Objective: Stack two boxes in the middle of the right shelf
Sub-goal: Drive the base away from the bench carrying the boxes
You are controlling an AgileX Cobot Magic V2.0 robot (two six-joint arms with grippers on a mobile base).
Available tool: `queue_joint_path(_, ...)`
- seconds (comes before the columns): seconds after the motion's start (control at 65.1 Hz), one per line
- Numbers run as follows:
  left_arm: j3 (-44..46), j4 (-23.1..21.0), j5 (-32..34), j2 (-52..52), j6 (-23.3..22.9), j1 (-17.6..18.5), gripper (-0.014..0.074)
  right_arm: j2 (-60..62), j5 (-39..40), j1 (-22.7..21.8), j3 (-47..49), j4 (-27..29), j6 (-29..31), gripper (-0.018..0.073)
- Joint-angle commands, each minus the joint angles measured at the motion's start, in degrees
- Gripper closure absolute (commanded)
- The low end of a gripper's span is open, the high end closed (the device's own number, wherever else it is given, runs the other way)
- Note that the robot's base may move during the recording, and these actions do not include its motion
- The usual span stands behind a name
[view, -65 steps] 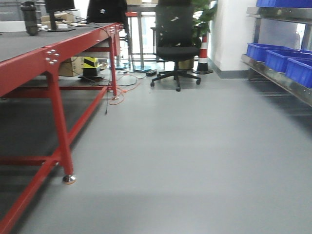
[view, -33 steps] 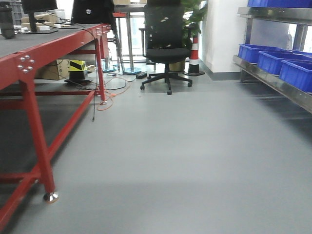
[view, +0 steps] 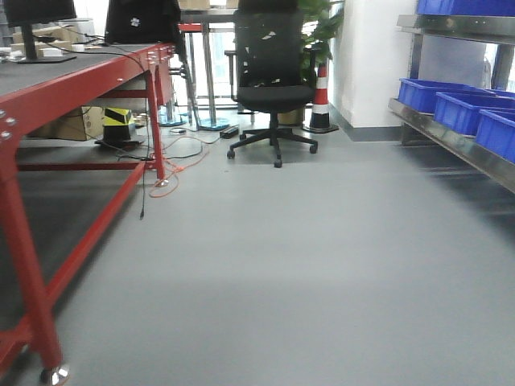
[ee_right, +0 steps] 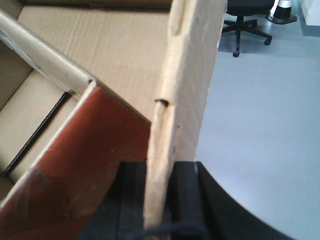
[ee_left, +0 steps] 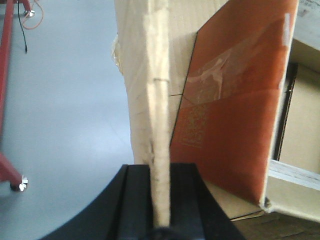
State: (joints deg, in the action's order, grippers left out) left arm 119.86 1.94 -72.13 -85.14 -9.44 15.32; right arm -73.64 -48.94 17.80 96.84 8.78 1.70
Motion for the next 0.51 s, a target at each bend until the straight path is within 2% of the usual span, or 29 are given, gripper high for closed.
queue_joint_path(0.0, 0.8, 3.4, 2.2, 0.9, 0.0, -0.3, 0.0708, 0.7, 2.9, -0.4, 0.8, -1.9, 1.0, 0.0712)
queue_joint_path(0.492, 0.8, 3.8, 2.2, 0.9, 0.0, -0.3, 0.0708, 0.7, 3.0, -0.4, 0.8, -1.9, 1.0, 0.0712)
